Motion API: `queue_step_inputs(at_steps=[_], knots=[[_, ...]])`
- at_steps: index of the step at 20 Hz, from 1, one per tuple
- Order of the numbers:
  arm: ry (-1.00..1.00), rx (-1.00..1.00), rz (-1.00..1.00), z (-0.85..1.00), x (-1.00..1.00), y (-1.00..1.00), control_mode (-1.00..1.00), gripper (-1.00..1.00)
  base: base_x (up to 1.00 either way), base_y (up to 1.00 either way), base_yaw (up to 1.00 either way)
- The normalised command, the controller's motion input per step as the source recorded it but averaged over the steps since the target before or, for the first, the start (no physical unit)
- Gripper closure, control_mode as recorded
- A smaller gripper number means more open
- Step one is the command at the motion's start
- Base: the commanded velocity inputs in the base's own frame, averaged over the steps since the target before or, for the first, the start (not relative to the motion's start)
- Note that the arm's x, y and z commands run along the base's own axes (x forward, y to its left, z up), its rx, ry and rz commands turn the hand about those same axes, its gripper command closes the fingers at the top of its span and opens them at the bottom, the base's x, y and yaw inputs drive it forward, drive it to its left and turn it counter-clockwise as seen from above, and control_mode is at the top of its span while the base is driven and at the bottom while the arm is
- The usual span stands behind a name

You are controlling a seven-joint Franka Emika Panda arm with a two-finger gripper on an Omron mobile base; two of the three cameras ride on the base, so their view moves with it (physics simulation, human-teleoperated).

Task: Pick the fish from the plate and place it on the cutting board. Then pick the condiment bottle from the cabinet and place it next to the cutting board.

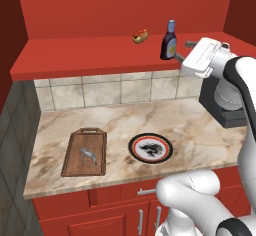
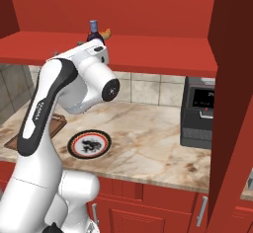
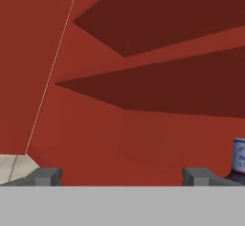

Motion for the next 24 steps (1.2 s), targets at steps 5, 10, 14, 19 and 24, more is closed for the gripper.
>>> queue_step_inputs(at_steps=[5, 10, 14, 19, 24], knots=[[0.04, 0.07, 0.00, 0.02, 0.12, -0.01, -1.00, -1.00, 0.00, 0.00, 0.00], [0.01, 0.05, 0.00, 0.14, 0.02, -0.02, -1.00, -1.00, 0.00, 0.00, 0.00], [0.00, 0.03, 0.00, 0.14, 0.00, -0.10, -1.00, -1.00, 0.00, 0.00, 0.00], [0.01, 0.02, 0.00, 0.11, 0.00, -0.15, -1.00, -1.00, 0.00, 0.00, 0.00], [0.02, 0.00, 0.00, 0.04, 0.00, -0.10, -1.00, -1.00, 0.00, 0.00, 0.00]])
